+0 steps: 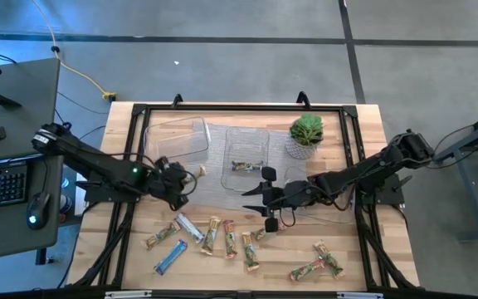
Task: Pick and place Granola Bars by type
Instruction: Put the yellow granola bar into the left transparent bin
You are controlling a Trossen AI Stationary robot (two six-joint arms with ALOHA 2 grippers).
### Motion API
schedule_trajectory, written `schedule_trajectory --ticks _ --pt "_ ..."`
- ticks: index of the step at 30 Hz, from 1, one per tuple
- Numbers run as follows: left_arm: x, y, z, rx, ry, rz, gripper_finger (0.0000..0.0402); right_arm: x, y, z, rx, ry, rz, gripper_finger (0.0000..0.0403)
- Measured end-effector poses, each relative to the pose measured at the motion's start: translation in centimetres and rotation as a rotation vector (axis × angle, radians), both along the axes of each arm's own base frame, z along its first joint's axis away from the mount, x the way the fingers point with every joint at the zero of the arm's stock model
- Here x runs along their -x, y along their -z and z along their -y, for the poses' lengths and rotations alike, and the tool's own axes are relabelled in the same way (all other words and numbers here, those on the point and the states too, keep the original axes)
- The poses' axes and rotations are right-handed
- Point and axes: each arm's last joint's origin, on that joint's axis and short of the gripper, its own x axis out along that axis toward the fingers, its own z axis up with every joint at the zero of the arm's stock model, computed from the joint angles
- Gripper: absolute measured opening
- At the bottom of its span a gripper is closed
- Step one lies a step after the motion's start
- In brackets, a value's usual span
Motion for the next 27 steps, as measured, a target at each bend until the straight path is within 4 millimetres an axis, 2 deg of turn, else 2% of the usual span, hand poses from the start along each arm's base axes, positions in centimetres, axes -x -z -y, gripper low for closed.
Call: schedule_trajectory --ticks 7,9,11,14,19,23,27 --pt "0.9 -8.0 -1.0 -0.228 -0.158 0.068 0.0075 0.0 0.0 0.0 -0.001 0.0 0.004 0.0142" --pt "1.1 -9.2 -1.6 -0.264 -0.192 0.072 0.0075 0.0 0.0 0.0 -0.001 0.0 0.004 0.0142" --pt "1.3 -9.4 -2.4 -0.267 -0.232 0.035 0.0075 0.0 0.0 0.0 -0.007 0.001 0.004 0.0142" --pt "1.7 -8.1 -4.2 -0.262 -0.316 -0.08 0.0075 0.0 0.0 0.0 -0.009 0.002 0.004 0.0142" --pt "1.9 -4.1 -7.3 -0.19 -0.49 -0.198 0.0075 0.0 0.0 0.0 -0.01 0.002 0.003 0.0142" --pt "1.9 -0.8 -9.3 -0.052 -0.582 -0.201 0.0075 0.0 0.0 0.0 -0.012 0.002 0.004 0.0142" --pt "2.0 1.7 -11.2 -0.002 -0.6 -0.181 0.0075 0.0 0.0 0.0 -0.012 0.003 0.004 0.0142"
